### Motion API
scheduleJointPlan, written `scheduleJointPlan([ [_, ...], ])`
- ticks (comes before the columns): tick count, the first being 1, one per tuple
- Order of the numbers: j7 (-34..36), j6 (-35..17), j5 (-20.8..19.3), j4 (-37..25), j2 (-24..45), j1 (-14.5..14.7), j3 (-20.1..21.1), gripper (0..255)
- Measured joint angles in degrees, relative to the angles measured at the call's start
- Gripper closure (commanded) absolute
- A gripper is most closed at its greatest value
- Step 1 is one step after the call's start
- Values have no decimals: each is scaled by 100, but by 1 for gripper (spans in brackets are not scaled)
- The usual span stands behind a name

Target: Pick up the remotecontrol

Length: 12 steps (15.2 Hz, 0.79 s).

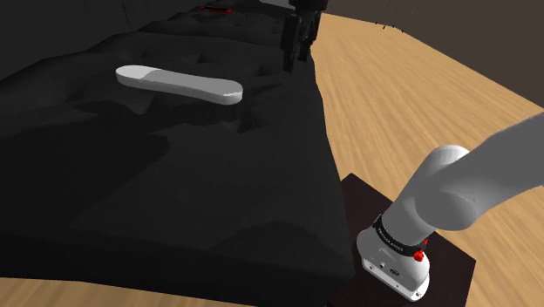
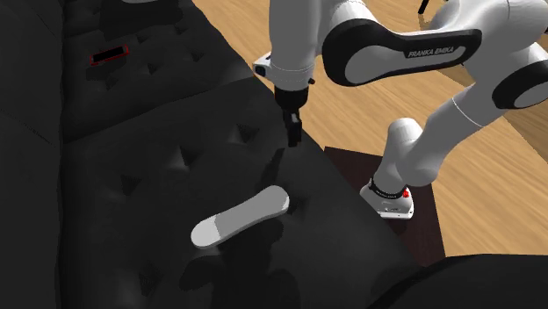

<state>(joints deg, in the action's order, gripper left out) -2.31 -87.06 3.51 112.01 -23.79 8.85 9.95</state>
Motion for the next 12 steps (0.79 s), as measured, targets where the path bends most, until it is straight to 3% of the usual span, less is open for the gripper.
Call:
scheduleJointPlan([
  [12, 474, 212, -327, -2308, 2074, 615, 1045, 0],
])
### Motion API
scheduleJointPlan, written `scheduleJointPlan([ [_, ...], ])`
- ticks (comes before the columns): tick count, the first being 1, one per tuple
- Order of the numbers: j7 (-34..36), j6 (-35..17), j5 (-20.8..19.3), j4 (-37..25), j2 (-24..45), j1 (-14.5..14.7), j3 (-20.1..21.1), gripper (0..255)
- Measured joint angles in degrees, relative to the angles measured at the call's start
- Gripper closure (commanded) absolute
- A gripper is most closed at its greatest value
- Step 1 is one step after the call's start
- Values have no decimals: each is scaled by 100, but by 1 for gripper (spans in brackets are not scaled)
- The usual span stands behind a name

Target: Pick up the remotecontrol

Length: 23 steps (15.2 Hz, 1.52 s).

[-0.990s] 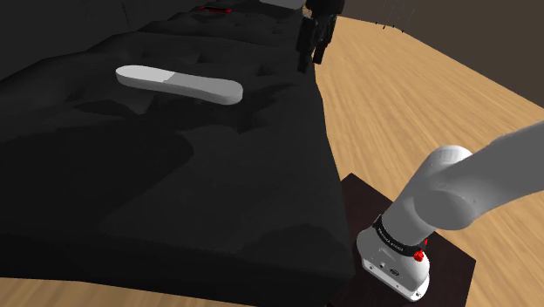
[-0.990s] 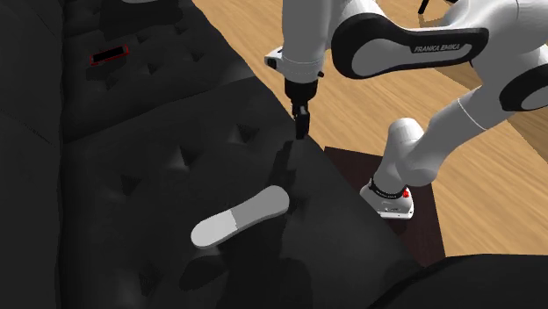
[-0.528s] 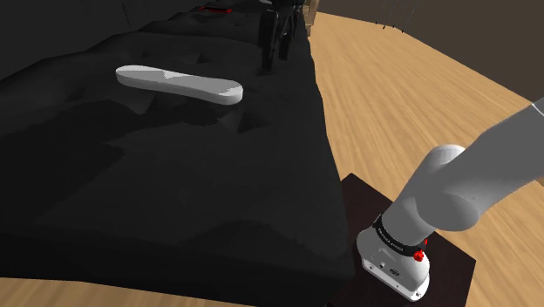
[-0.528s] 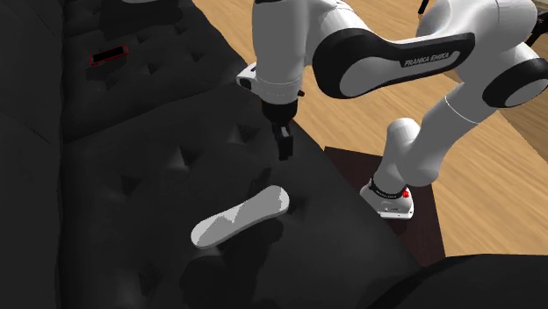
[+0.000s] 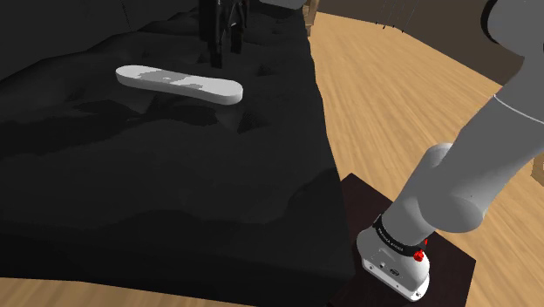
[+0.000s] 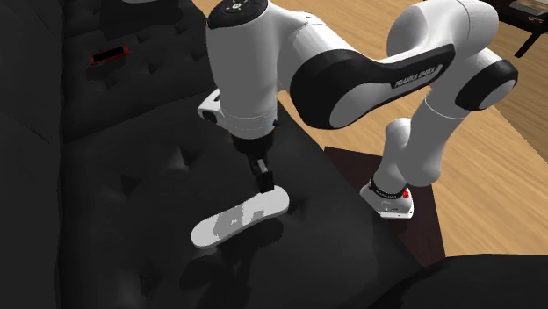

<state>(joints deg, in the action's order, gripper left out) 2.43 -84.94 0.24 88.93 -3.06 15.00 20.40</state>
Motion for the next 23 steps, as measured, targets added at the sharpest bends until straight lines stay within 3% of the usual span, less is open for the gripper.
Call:
scheduleJointPlan([
  [6, 289, 394, -524, -1539, 1243, 548, 466, 0],
  [15, 257, -216, -498, -872, 1179, 540, 483, 0],
  [16, 256, -238, -492, -840, 1166, 537, 483, 255],
  [23, 258, -253, -488, -815, 1153, 535, 482, 255],
])
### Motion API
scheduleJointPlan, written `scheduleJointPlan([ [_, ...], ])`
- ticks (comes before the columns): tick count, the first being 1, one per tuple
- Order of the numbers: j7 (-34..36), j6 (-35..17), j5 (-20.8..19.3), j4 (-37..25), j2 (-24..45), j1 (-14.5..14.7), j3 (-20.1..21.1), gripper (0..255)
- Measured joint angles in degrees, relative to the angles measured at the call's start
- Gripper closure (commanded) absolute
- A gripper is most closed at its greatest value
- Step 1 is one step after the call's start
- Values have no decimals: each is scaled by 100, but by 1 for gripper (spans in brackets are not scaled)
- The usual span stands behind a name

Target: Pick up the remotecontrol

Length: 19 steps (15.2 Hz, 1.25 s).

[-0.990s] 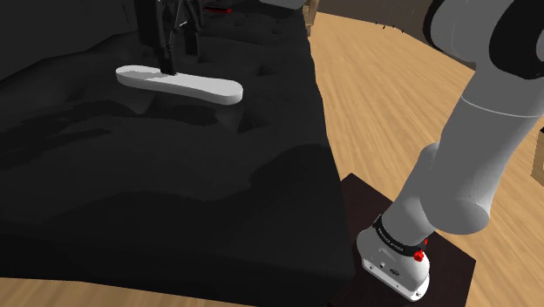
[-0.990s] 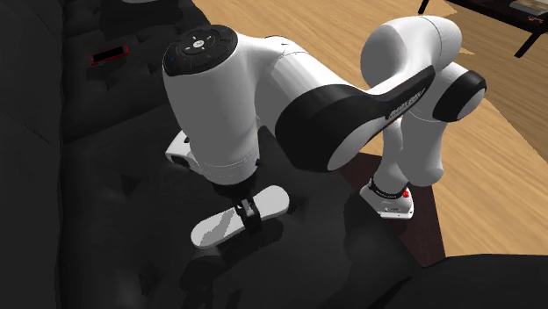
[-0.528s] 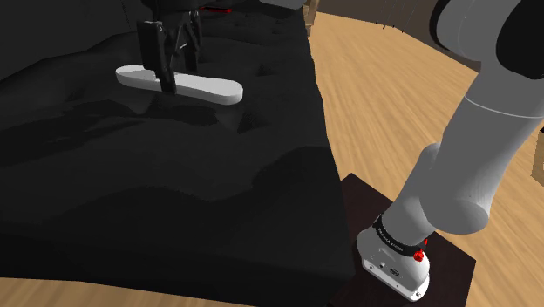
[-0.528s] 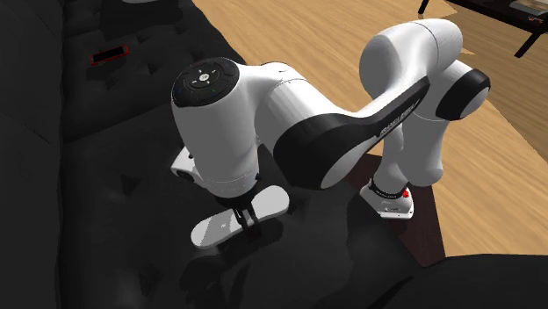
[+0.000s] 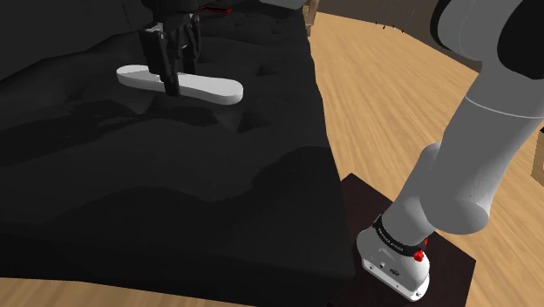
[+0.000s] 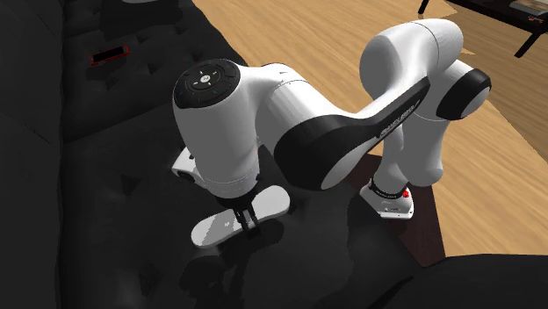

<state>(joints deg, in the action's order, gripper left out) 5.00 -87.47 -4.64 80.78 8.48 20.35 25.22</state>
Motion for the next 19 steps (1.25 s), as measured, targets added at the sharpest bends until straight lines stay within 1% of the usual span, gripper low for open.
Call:
scheduleJointPlan([
  [3, -3, -1, 1, 1, 1, 0, 0, 255],
  [7, 12, 265, -39, -346, 91, 33, 11, 255],
  [13, 55, 861, -170, -1196, 369, 144, 40, 255],
  [16, 87, 1169, -254, -1659, 539, 227, 57, 255],
  [18, 114, 1427, -343, -2083, 716, 317, 70, 255],
  [19, 117, 1480, -359, -2162, 747, 333, 71, 255],
])
